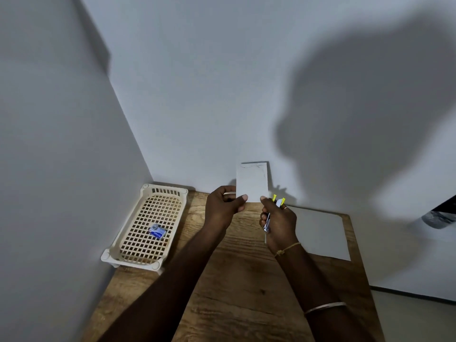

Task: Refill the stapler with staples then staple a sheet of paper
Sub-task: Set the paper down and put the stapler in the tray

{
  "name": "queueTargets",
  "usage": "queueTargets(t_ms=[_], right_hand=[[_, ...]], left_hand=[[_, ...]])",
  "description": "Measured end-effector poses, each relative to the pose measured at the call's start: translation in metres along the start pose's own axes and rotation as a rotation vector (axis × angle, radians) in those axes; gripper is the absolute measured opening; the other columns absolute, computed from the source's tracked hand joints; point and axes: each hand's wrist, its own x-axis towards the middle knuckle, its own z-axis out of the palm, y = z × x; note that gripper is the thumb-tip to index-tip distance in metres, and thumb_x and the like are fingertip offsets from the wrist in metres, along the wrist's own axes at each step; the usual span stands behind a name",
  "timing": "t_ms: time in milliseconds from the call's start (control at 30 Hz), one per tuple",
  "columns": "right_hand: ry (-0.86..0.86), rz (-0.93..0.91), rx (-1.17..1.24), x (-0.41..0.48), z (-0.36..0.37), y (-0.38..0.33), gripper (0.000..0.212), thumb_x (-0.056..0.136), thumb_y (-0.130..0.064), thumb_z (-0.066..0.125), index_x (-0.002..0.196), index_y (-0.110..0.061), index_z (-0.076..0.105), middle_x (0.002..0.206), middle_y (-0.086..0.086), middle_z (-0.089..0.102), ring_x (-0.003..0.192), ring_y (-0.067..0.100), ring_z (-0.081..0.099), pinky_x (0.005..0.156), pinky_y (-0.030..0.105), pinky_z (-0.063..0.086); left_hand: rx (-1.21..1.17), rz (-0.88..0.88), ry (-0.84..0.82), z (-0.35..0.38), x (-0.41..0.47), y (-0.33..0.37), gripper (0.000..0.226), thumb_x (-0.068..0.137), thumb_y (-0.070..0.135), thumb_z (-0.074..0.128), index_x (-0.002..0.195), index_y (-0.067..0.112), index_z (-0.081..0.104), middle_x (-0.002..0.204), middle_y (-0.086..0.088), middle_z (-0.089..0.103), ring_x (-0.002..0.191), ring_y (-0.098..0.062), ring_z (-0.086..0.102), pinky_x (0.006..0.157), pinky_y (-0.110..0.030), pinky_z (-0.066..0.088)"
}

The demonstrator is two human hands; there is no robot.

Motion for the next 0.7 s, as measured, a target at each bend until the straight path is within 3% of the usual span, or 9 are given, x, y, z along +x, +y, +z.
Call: queueTargets(t_ms=[100,200,300,400,467,567,700], right_hand=[[0.046,0.050,-0.096,0.012,-0.007,0.024,0.026,0.082,-0.015,0.079,0.060,-0.014,0.065,0.051,0.002,0.055,0.040,0.012,0.046,0.040,0.023,0.037],[0.095,0.114,-0.182,0.024,-0.014,0.048,0.031,0.080,-0.018,0.079,0.054,-0.015,0.063,0.049,0.005,0.055,0.038,0.014,0.047,0.041,0.024,0.039],[0.136,0.183,-0.221,0.035,-0.019,0.068,0.025,0.078,-0.015,0.080,0.059,-0.010,0.064,0.051,0.007,0.057,0.039,0.016,0.048,0.043,0.025,0.040],[0.176,0.215,-0.298,0.044,-0.023,0.085,0.025,0.075,-0.015,0.082,0.058,-0.008,0.065,0.054,0.010,0.060,0.043,0.019,0.052,0.050,0.031,0.043],[0.201,0.225,-0.346,0.049,-0.025,0.093,0.025,0.073,-0.016,0.083,0.058,-0.006,0.065,0.053,0.011,0.060,0.044,0.021,0.053,0.052,0.031,0.045],[0.234,0.221,-0.417,0.055,-0.027,0.101,0.024,0.072,-0.017,0.083,0.060,-0.005,0.066,0.054,0.012,0.061,0.047,0.023,0.056,0.053,0.032,0.048],[0.274,0.217,-0.483,0.061,-0.031,0.108,0.022,0.073,-0.019,0.083,0.067,-0.004,0.069,0.058,0.012,0.065,0.050,0.025,0.060,0.052,0.030,0.049]], left_hand=[[0.008,-0.061,0.068,-0.005,0.005,-0.025,0.023,0.084,0.001,0.082,0.102,-0.001,0.068,0.072,-0.008,0.073,0.063,-0.020,0.064,0.065,-0.025,0.061],[0.051,-0.124,0.131,-0.010,0.011,-0.052,0.025,0.082,0.003,0.084,0.102,-0.003,0.071,0.088,-0.018,0.076,0.075,-0.023,0.071,0.067,-0.027,0.062],[0.097,-0.179,0.176,-0.014,0.020,-0.079,0.023,0.081,0.002,0.084,0.101,-0.003,0.074,0.095,-0.022,0.077,0.089,-0.031,0.077,0.072,-0.033,0.065],[0.276,-0.205,0.197,-0.019,0.028,-0.101,0.024,0.080,0.009,0.086,0.102,0.003,0.077,0.094,-0.013,0.079,0.090,-0.029,0.078,0.083,-0.042,0.065],[0.411,-0.204,0.206,-0.021,0.030,-0.109,0.028,0.079,0.017,0.087,0.105,0.009,0.078,0.091,-0.001,0.079,0.086,-0.016,0.076,0.083,-0.035,0.062],[0.505,-0.202,0.187,-0.021,0.031,-0.115,0.030,0.078,0.023,0.088,0.104,0.014,0.077,0.082,0.013,0.072,0.078,0.001,0.068,0.071,-0.017,0.052],[0.602,-0.210,0.160,-0.019,0.033,-0.121,0.028,0.077,0.023,0.088,0.101,0.016,0.076,0.081,0.013,0.068,0.077,-0.001,0.065,0.064,-0.008,0.042]])
